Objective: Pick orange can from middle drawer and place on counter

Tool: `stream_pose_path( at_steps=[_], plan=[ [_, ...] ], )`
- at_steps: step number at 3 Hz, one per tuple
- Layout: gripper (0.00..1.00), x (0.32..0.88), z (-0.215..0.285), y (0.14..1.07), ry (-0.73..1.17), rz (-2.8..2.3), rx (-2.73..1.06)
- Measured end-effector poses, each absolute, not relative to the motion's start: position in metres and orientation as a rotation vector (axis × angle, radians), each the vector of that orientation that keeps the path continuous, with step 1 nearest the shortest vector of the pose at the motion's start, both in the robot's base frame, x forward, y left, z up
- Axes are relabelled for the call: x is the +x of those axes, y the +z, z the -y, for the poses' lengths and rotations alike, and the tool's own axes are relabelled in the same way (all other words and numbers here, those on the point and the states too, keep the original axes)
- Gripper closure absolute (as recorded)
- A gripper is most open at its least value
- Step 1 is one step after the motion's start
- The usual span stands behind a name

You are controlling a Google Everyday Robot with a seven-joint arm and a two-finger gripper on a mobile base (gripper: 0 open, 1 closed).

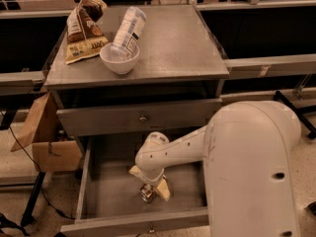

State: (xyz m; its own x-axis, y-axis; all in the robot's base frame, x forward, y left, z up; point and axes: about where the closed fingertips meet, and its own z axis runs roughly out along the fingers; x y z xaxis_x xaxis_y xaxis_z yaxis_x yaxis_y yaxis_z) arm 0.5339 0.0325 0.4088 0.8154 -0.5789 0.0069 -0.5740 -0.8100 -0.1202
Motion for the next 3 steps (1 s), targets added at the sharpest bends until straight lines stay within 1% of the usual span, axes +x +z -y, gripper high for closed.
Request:
stream_pose_path(
  at_steps=[1,2,3],
  plan=[
    [0.0,0.537,-0.034,0.384,-0.065,-0.933,-2.886],
    [0.15,0.541,-0.032,0.364,-0.046,-0.959,-2.869],
    [0.38,0.542,-0.024,0.362,-0.047,-1.015,-2.814]
  ],
)
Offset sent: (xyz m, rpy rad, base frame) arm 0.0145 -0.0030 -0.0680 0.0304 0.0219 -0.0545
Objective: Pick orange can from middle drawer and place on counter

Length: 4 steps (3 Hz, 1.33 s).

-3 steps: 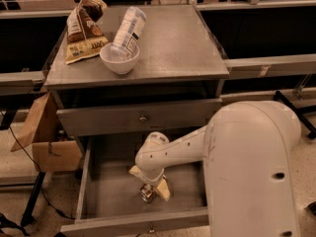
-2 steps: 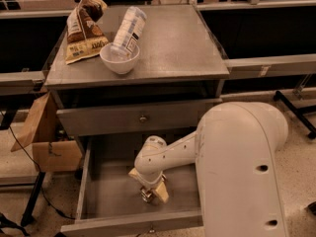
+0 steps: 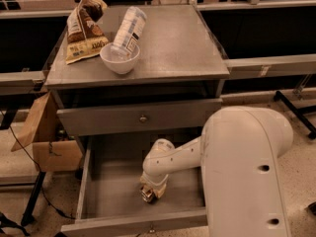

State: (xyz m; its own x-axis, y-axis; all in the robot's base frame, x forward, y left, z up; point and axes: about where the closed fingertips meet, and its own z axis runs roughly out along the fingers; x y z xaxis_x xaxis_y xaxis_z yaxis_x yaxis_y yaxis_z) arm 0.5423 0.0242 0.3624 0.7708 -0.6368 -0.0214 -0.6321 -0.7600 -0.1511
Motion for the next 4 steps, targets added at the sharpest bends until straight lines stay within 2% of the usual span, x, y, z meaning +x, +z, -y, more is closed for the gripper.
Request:
stream_pose_path(
  at_steps=[1,2,3,4],
  plan=[
    [0.62,0.543,-0.023,0.379,-0.043,-1.042,-2.775],
    [0.93,0.541,-0.023,0.433,-0.023,-1.031,-2.771],
    [1.0,0.532,-0.015,0.499,-0.029,-1.005,-2.776],
    [1.0,0.519,0.01,0.578,-0.064,-1.027,-2.787]
  ],
)
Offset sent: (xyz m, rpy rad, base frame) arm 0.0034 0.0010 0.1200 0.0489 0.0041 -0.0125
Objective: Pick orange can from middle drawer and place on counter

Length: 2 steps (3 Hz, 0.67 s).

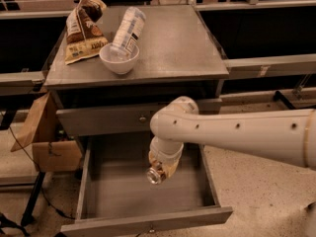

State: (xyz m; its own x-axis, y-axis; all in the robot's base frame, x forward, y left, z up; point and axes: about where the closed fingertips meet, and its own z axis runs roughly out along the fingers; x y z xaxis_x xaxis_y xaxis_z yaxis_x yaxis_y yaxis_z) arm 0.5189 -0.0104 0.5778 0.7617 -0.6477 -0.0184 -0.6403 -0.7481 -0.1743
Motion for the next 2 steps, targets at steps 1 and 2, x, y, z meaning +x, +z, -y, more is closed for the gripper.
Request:
stream_pose_path(
  at_steps=[1,2],
  plan=[
    [1.0,0.512,0.037,0.662,-0.166,-1.08,-2.802],
    [1.0,0.518,0.061,0.743,-0.286,-1.164,-2.784]
  ],
)
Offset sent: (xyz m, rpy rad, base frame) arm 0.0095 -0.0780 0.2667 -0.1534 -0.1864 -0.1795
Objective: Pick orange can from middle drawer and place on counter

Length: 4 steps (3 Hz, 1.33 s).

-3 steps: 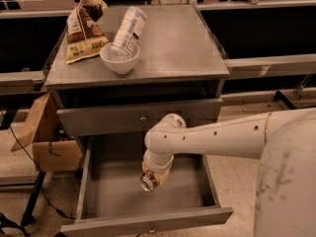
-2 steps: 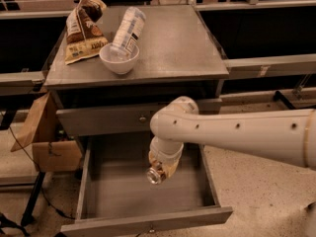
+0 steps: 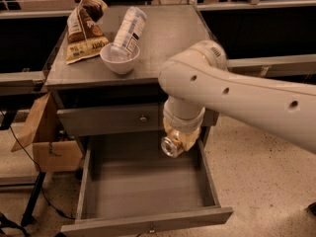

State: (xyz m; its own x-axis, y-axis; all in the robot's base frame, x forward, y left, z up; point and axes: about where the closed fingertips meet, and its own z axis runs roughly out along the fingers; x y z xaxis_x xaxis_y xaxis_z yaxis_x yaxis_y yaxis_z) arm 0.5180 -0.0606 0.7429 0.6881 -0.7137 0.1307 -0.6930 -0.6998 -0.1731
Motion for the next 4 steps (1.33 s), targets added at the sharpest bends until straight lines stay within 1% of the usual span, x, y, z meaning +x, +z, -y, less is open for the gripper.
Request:
stream_pose_path(
  at_steps=[1,3,4],
  plan=[
    [1.0,0.543,0.077,0.804,-0.391,-1.255,-2.751],
    [1.0,0.637,0.094,0.909,-0.66,-1.471,-2.573],
    [1.0,0.644,0.093,0.93,-0.686,-1.466,-2.52]
  ],
)
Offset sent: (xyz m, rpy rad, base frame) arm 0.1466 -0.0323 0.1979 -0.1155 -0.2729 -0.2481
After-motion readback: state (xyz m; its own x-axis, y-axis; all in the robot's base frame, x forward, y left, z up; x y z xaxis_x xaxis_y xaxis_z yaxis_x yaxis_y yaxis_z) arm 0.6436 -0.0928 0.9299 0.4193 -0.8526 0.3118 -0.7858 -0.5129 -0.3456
